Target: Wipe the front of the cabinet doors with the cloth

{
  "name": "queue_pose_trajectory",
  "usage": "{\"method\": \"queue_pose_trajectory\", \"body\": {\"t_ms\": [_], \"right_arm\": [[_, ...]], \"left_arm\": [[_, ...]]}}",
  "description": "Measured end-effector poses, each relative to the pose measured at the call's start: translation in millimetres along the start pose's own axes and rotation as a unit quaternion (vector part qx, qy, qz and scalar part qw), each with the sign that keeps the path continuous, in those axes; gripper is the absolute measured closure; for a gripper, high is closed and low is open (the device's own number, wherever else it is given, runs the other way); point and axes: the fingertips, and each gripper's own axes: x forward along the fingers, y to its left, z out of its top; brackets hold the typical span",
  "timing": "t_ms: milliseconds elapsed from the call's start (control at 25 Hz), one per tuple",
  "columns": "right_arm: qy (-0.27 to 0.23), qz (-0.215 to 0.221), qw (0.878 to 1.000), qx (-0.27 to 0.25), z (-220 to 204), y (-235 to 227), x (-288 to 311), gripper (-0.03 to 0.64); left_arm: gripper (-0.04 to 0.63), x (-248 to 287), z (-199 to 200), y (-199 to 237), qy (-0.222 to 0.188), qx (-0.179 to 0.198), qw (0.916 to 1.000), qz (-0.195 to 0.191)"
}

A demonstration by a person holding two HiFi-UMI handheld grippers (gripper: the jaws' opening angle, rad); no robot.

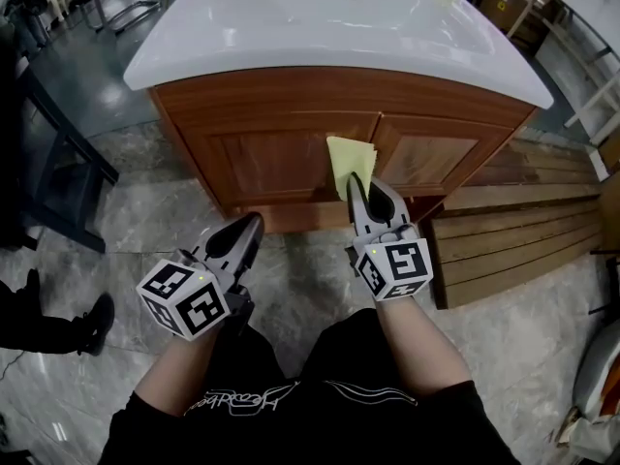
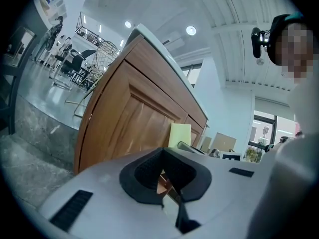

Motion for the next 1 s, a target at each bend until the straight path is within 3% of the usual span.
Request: {"method": "queue_pose_trajectory", "body": {"t_ms": [440, 840, 1000], "right_arm": [[-0.036, 0.07, 0.996, 0.04, 9, 38, 15, 0.577], [-0.041, 0.21, 0.976, 0.028, 5, 134, 39, 0.577], [-0.04, 0.238, 0.97, 0.011, -4, 157, 49, 0.577]], "left_arm": [[0.591, -19, -5, 23, -0.008, -0.012, 0.9995, 0.03], [0.591, -60, -4, 59, -0.022, -0.023, 0.9958, 0.086], [0.591, -71, -10, 65, -0.018, -0.029, 0.9946, 0.097]]}}
